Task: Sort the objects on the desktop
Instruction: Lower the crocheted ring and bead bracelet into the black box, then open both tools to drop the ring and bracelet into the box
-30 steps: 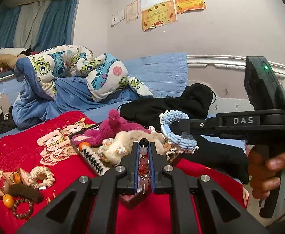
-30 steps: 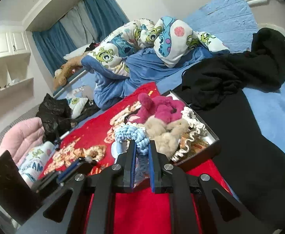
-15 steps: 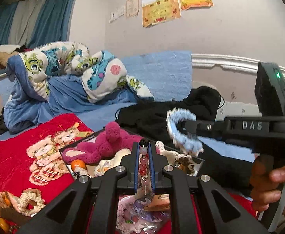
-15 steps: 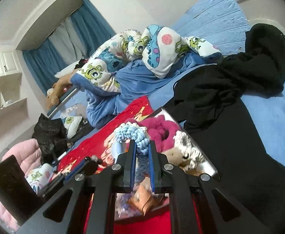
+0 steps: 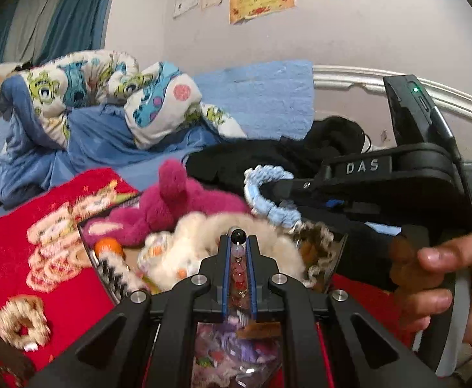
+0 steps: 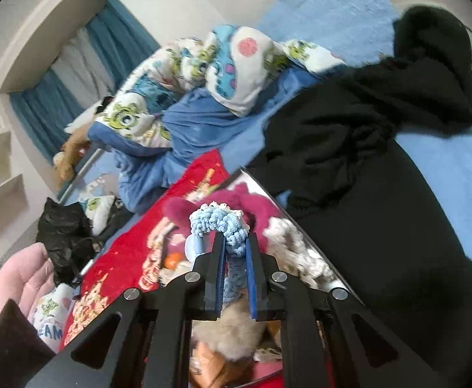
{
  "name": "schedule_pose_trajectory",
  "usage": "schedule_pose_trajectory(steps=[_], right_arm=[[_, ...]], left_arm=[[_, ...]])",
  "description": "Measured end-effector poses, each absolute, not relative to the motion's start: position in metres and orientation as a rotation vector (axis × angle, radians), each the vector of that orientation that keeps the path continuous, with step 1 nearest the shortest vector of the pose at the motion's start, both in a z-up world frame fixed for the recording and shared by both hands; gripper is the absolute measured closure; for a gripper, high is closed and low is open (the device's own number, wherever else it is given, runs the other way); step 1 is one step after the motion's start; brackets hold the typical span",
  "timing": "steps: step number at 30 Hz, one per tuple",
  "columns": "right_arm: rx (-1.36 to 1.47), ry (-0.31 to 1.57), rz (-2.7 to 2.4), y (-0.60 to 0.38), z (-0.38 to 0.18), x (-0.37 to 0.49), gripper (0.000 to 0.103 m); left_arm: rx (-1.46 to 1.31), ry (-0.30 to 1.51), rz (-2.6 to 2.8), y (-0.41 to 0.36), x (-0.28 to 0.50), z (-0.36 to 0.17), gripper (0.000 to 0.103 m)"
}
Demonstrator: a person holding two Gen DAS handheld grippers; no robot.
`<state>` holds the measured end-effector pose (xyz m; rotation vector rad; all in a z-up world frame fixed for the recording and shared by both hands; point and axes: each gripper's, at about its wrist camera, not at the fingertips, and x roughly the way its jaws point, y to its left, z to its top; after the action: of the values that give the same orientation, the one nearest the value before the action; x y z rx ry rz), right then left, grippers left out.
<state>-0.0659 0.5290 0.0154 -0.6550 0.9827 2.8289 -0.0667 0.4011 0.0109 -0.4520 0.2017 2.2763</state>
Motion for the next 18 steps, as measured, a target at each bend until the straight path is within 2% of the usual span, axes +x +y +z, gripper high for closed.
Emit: schedule_pose_trajectory(steps=[9, 18], right_arm=[[-0.734, 0.959, 2.792, 0.529, -0.006, -0.077, 0.091], [-0.769, 0.851, 2.772, 0.518, -0.011, -0.086, 0.091]], left_arm=[[-0.5, 0.157, 2.304, 0.394, -0.075, -0.002, 0.093], [-0.548, 0.047, 2.287, 0.383, -0.089, -0.008, 0.093]])
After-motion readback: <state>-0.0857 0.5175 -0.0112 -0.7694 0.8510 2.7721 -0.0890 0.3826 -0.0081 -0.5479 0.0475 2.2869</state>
